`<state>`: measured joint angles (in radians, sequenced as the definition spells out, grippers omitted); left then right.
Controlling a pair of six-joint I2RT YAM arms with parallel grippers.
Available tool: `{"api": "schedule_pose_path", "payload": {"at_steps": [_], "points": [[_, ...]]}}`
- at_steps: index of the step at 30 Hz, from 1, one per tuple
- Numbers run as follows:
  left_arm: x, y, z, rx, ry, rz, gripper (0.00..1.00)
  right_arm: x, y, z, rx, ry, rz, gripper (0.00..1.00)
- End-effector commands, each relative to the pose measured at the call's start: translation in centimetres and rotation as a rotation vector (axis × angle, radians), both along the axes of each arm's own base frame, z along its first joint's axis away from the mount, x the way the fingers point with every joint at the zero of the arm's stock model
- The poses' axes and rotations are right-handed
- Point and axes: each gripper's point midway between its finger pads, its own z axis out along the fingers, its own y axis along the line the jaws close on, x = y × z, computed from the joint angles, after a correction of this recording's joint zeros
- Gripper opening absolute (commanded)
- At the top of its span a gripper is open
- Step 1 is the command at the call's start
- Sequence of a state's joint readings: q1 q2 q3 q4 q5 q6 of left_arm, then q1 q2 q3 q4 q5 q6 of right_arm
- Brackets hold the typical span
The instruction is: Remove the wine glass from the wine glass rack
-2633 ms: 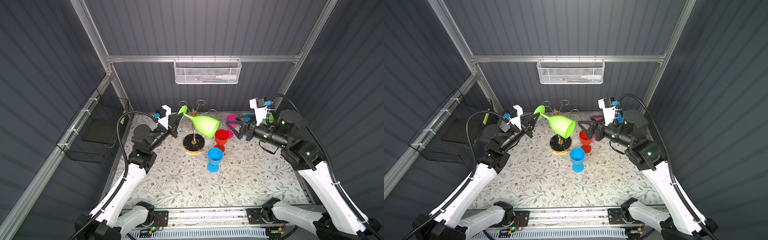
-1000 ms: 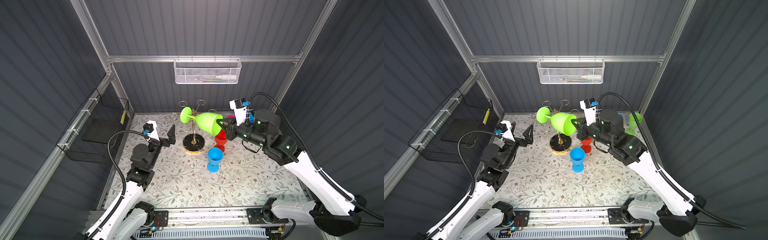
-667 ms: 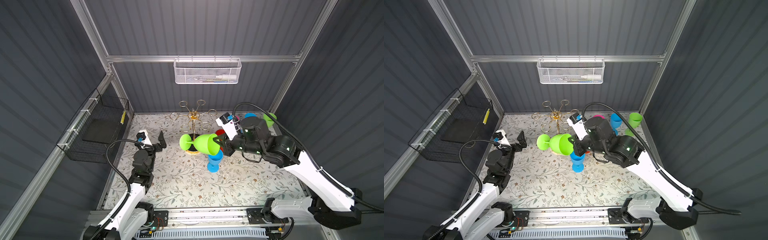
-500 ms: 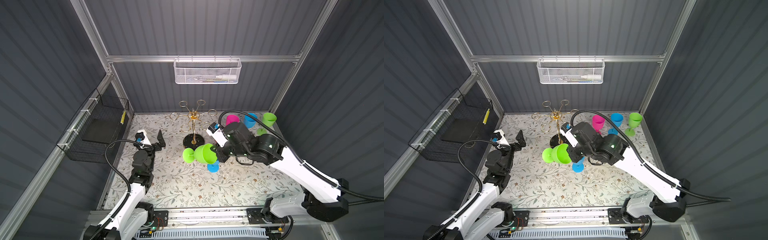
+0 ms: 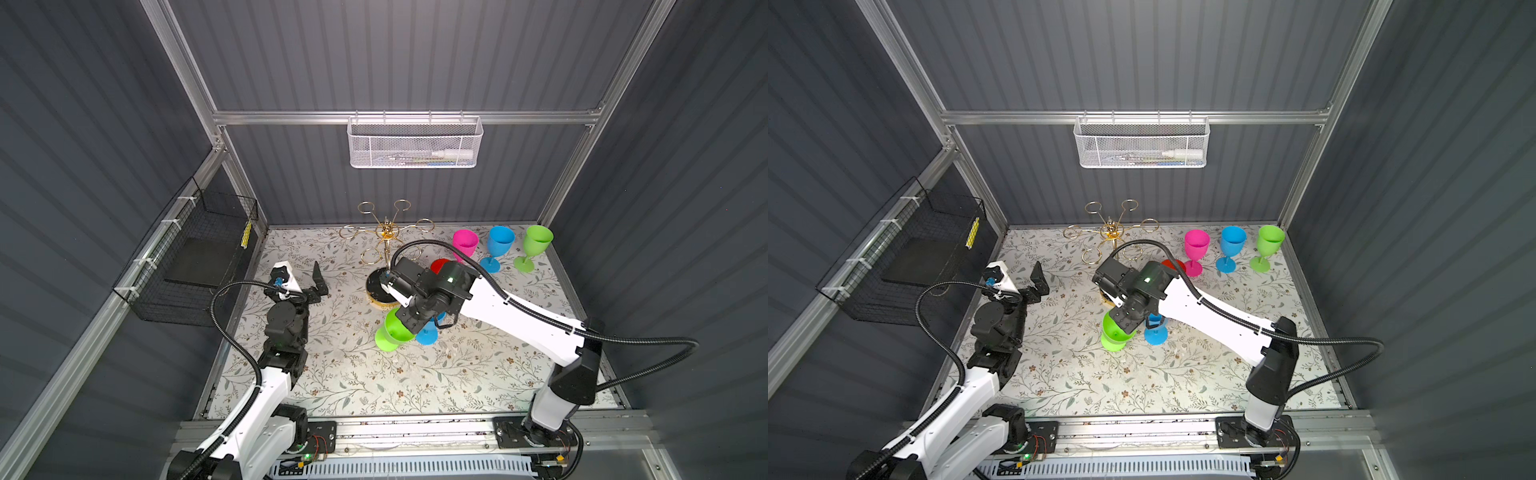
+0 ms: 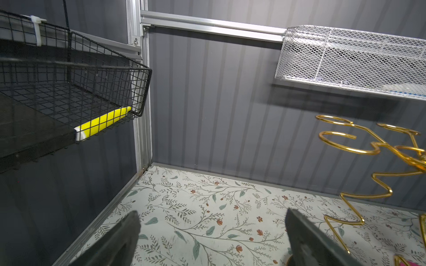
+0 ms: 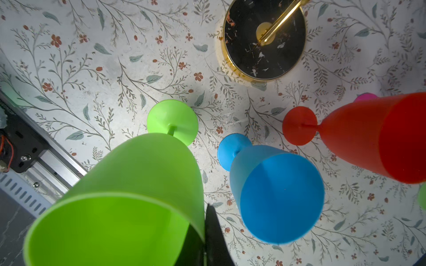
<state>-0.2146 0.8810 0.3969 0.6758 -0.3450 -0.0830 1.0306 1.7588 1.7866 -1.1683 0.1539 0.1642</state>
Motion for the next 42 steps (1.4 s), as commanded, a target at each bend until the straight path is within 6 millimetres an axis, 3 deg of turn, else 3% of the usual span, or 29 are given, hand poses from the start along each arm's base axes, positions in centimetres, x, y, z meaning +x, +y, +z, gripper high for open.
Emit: {"api": "schedule_pose_path", "payload": {"at_steps": [1,11,17,21,27,30,34,37,42], "points": [[-0.5,0.8,0.4,0.02,-0.017,0.037,1.0,0.3,0.0,-0.8,-0.054,0.001,-0.007,0.0],[-0.7,0.9,0.6,0.021,-0.022,0.045,1.0,1.3,1.3,-3.6,-0.104,0.012,0.016,0.03],[-0.9,1.0,0.9,0.023,-0.024,0.047,1.0,1.5,1.7,-3.6,-0.083,0.003,0.016,0.23],[-0.9,1.0,0.9,0.023,-0.023,0.046,1.0,1.8,2.0,-2.1,-0.037,-0.028,0.008,0.35],[-0.9,1.1,0.8,0.028,-0.02,0.053,1.0,1.9,1.8,3.1,0.115,-0.12,-0.003,0.54],[-0.9,1.1,0.8,0.028,-0.023,0.055,1.0,1.9,0.4,6.6,0.226,-0.218,0.0,0.64],[-0.8,1.1,0.6,0.027,-0.016,0.053,1.0,2.3,-3.5,10.6,0.417,-0.352,-0.071,0.75],[-0.7,1.0,0.2,0.023,-0.001,0.046,1.0,3.1,-7.8,11.5,0.532,-0.393,-0.179,0.8],[-0.7,1.1,-1.5,0.027,0.033,0.054,1.0,5.4,-14.5,9.9,0.596,-0.525,-0.341,0.86]]}}
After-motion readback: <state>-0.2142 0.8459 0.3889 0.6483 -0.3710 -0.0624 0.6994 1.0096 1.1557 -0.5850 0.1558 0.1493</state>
